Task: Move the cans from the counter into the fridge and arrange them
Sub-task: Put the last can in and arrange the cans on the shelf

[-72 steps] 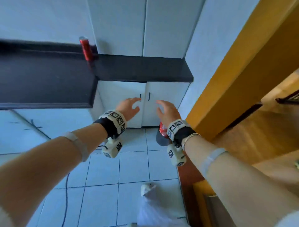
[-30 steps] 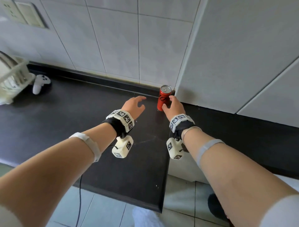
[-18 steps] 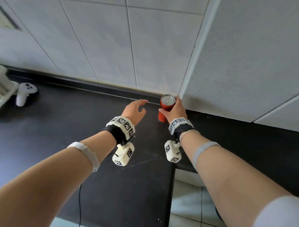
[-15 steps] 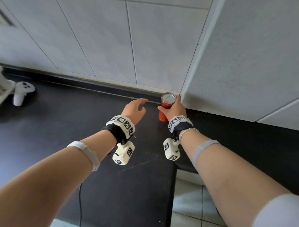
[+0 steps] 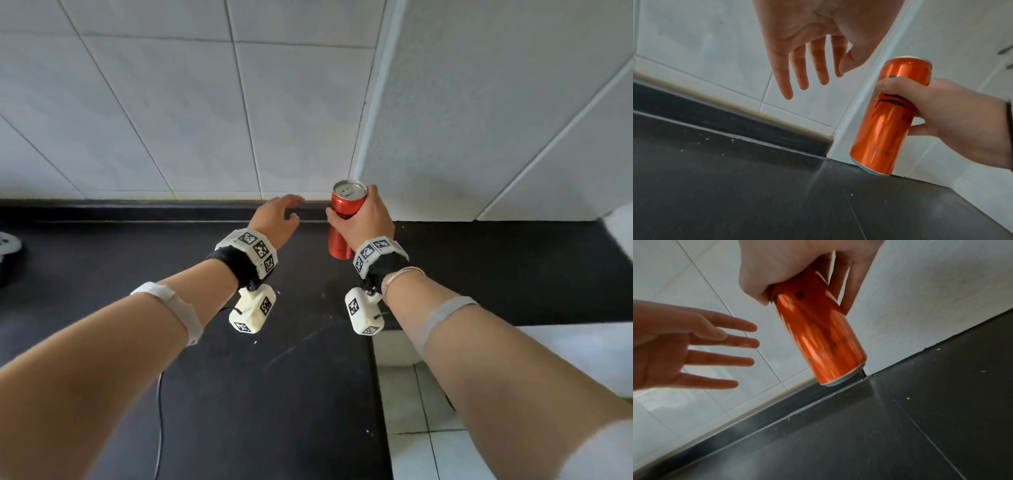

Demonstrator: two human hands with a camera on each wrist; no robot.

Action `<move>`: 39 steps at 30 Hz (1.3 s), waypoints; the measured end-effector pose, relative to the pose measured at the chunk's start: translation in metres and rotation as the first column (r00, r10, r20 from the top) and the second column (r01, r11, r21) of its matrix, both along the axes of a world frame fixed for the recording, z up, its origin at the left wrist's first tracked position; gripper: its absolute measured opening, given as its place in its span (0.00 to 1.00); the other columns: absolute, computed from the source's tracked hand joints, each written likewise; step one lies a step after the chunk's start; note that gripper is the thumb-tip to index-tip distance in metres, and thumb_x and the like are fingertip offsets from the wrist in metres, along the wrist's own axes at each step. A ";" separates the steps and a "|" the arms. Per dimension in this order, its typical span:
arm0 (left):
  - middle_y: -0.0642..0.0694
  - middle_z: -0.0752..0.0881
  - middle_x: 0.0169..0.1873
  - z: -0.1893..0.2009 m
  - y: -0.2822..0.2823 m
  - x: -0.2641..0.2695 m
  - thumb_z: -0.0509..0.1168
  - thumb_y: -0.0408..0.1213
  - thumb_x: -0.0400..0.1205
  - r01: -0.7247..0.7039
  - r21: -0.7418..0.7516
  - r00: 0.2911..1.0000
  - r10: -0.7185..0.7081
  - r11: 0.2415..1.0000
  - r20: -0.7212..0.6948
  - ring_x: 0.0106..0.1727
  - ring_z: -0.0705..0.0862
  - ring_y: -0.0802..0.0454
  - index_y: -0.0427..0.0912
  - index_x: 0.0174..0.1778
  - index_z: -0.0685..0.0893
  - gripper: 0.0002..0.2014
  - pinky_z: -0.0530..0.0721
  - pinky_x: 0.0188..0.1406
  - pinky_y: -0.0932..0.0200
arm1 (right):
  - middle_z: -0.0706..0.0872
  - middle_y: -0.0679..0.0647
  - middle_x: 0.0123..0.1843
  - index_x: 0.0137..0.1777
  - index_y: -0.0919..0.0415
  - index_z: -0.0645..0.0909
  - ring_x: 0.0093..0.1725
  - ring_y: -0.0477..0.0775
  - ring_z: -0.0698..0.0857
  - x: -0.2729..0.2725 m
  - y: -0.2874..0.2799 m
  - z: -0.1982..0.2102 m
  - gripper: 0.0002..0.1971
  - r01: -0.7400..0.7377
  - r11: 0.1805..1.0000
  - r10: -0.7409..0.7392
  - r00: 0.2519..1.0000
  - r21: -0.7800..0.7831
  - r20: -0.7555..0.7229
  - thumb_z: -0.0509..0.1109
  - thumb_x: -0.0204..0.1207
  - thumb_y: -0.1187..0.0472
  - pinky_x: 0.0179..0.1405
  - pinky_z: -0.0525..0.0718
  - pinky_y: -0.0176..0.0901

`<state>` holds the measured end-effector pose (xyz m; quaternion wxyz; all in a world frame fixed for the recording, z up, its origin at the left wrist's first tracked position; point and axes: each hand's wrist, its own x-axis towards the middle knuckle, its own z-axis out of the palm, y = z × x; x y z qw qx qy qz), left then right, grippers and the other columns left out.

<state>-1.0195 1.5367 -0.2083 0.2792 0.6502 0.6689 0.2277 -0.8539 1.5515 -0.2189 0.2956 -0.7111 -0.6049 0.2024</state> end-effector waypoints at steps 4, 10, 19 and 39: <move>0.44 0.81 0.68 0.015 -0.018 0.015 0.58 0.31 0.81 0.175 0.025 0.985 -0.174 0.984 -0.017 0.69 0.79 0.46 0.45 0.71 0.76 0.21 0.73 0.70 0.57 | 0.83 0.50 0.55 0.57 0.54 0.69 0.55 0.55 0.83 0.019 -0.046 0.021 0.30 0.163 0.985 -0.161 0.987 0.052 -0.027 0.77 0.62 0.40 0.50 0.80 0.48; 0.44 0.82 0.66 0.023 -0.061 0.071 0.57 0.30 0.80 0.391 0.016 0.920 -0.391 0.920 0.029 0.65 0.81 0.47 0.45 0.71 0.76 0.22 0.76 0.66 0.58 | 0.82 0.49 0.56 0.59 0.53 0.69 0.56 0.54 0.83 0.066 -0.134 0.037 0.31 0.368 0.928 -0.366 0.930 0.061 -0.041 0.77 0.62 0.40 0.52 0.79 0.49; 0.45 0.82 0.66 0.037 -0.176 0.232 0.57 0.29 0.80 0.729 0.063 0.683 -0.731 0.681 -0.001 0.66 0.80 0.47 0.46 0.71 0.76 0.22 0.72 0.68 0.60 | 0.82 0.49 0.59 0.62 0.51 0.68 0.58 0.53 0.83 0.189 -0.297 0.039 0.32 0.677 0.734 -0.671 0.736 0.057 -0.091 0.77 0.63 0.40 0.59 0.82 0.49; 0.44 0.80 0.68 0.048 -0.591 0.644 0.58 0.32 0.83 0.993 0.066 -0.101 -0.994 -0.099 0.034 0.67 0.78 0.46 0.42 0.70 0.77 0.19 0.73 0.73 0.48 | 0.85 0.53 0.55 0.59 0.55 0.70 0.56 0.57 0.84 0.478 -0.773 0.060 0.31 0.997 0.021 -0.999 0.023 0.080 -0.025 0.77 0.63 0.41 0.55 0.82 0.49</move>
